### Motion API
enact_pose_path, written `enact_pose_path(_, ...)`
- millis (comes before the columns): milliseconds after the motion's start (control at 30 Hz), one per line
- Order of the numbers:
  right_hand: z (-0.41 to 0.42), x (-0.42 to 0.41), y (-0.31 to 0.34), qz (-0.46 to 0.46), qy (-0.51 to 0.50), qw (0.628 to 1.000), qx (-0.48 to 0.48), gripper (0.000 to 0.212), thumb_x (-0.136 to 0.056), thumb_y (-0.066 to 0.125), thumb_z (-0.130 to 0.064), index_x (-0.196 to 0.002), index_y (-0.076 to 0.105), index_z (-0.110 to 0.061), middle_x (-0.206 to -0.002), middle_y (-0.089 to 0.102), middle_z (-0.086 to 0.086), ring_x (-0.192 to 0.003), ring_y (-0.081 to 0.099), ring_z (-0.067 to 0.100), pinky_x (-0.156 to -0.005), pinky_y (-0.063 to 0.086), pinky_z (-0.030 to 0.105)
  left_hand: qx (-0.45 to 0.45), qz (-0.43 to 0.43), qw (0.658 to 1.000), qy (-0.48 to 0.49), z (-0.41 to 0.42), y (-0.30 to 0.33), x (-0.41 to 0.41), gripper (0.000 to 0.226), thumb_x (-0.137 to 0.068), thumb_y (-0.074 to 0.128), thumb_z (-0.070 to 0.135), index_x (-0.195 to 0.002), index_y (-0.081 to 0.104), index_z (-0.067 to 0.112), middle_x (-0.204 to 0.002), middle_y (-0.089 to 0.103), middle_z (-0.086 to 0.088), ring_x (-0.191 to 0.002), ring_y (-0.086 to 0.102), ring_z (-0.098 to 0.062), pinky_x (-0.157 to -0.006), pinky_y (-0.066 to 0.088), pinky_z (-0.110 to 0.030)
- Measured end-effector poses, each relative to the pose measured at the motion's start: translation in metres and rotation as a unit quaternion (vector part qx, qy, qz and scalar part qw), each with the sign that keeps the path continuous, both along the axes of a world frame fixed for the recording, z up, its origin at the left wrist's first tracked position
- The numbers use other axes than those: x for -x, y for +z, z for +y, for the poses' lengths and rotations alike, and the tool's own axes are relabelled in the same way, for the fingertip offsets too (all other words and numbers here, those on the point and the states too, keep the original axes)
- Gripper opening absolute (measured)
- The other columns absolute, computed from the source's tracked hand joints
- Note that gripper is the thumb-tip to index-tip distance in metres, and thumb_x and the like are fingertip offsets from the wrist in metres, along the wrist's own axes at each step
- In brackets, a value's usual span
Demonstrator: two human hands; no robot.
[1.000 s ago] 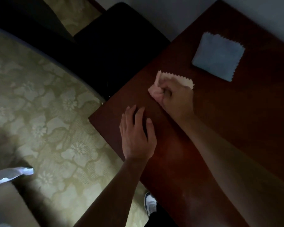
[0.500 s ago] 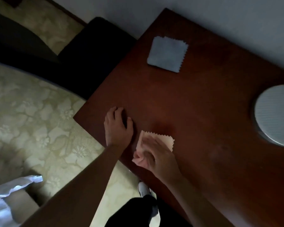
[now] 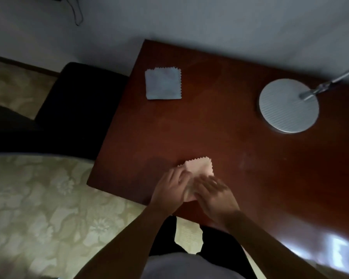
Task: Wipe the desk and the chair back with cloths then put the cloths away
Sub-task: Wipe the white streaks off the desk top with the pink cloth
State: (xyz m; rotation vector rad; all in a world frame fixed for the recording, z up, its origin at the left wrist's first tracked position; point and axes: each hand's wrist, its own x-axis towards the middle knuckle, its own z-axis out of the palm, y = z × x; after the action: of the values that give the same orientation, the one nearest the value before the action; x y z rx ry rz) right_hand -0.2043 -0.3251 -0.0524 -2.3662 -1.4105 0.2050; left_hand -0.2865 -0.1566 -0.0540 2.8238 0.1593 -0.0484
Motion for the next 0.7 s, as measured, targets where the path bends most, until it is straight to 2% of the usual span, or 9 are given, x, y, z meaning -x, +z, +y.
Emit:
enact_pose_path(133,0.001,0.031,-0.004,0.002,-0.035,0.999,0.030,0.027,-0.078,0.067,-0.007,-0.104,0.072,-0.009,-0.118,0.069,0.008,-0.113,0.063,0.027,-0.089,0.052,0.037,0.030,0.004,0.998,-0.051,0.017,0.004,-0.008,0.032,-0.080,0.045,0.021,-0.103,0.067,0.019,-0.117,0.061,-0.001,-0.097,0.058,-0.021,-0.074,0.053,-0.035)
enact_pose_path(200,0.011,0.036,0.004,-0.008,-0.076,0.997,0.023,0.016,-0.075,0.061,-0.006,-0.086,0.070,-0.012,-0.097,0.071,0.005,-0.093,0.064,0.026,-0.075,0.053,0.036,0.023,0.007,0.996,-0.087,0.021,0.007,-0.008,0.029,-0.079,0.045,0.023,-0.098,0.068,0.019,-0.118,0.062,0.000,-0.097,0.057,-0.020,-0.074,0.053,-0.034)
enact_pose_path(233,0.017,0.037,0.009,-0.017,-0.090,0.996,0.020,0.012,-0.075,0.057,-0.007,-0.079,0.066,-0.014,-0.085,0.067,0.003,-0.080,0.059,0.026,-0.067,0.050,0.036,0.016,0.003,0.994,-0.109,0.022,0.009,-0.009,0.026,-0.080,0.048,0.026,-0.096,0.068,0.018,-0.118,0.062,-0.001,-0.098,0.057,-0.020,-0.075,0.053,-0.034)
enact_pose_path(267,0.022,0.038,0.011,-0.028,-0.101,0.994,0.023,0.010,-0.076,0.055,-0.009,-0.076,0.064,-0.014,-0.078,0.062,0.003,-0.073,0.054,0.025,-0.063,0.045,0.036,0.013,-0.001,0.991,-0.133,0.023,0.011,-0.010,0.023,-0.080,0.051,0.028,-0.095,0.067,0.018,-0.119,0.062,-0.002,-0.099,0.057,-0.020,-0.076,0.053,-0.034)
enact_pose_path(333,0.027,0.038,0.014,-0.038,-0.135,0.989,0.045,0.012,-0.078,0.055,-0.014,-0.082,0.066,-0.012,-0.077,0.058,0.004,-0.070,0.050,0.026,-0.063,0.039,0.036,0.018,-0.002,0.982,-0.189,0.020,0.015,-0.011,0.021,-0.077,0.058,0.027,-0.093,0.065,0.017,-0.118,0.062,-0.003,-0.103,0.056,-0.020,-0.079,0.053,-0.032)
enact_pose_path(433,0.026,0.041,0.007,-0.026,-0.155,0.983,0.089,0.027,-0.079,0.062,-0.023,-0.103,0.067,-0.011,-0.103,0.063,0.007,-0.089,0.057,0.027,-0.075,0.041,0.035,0.057,0.031,0.977,-0.205,0.015,0.014,-0.010,0.033,-0.076,0.063,0.028,-0.106,0.065,0.015,-0.120,0.060,-0.002,-0.111,0.056,-0.018,-0.096,0.046,-0.026)
enact_pose_path(533,0.010,0.053,-0.001,0.025,-0.151,0.982,0.112,0.052,-0.075,0.070,-0.016,-0.126,0.060,-0.011,-0.133,0.058,0.009,-0.123,0.055,0.028,-0.097,0.046,0.038,0.065,0.083,0.976,-0.190,0.010,0.007,-0.006,0.049,-0.081,0.062,0.025,-0.127,0.058,0.009,-0.136,0.053,-0.005,-0.132,0.048,-0.021,-0.112,0.035,-0.026)
enact_pose_path(600,-0.002,0.058,-0.002,0.054,-0.149,0.981,0.116,0.056,-0.082,0.058,-0.013,-0.137,0.053,-0.012,-0.146,0.048,0.007,-0.135,0.045,0.025,-0.107,0.040,0.039,0.039,0.104,0.973,-0.203,0.007,0.003,-0.007,0.051,-0.088,0.058,0.028,-0.133,0.055,0.005,-0.143,0.051,-0.008,-0.138,0.044,-0.025,-0.114,0.032,-0.030)
enact_pose_path(700,-0.010,0.055,0.002,0.087,-0.155,0.974,0.138,0.056,-0.084,0.041,-0.015,-0.139,0.053,-0.014,-0.147,0.047,0.003,-0.135,0.046,0.022,-0.107,0.042,0.041,0.034,0.123,0.965,-0.231,0.000,-0.004,-0.011,0.052,-0.095,0.040,0.031,-0.135,0.056,0.002,-0.148,0.049,-0.012,-0.140,0.043,-0.029,-0.115,0.037,-0.037)
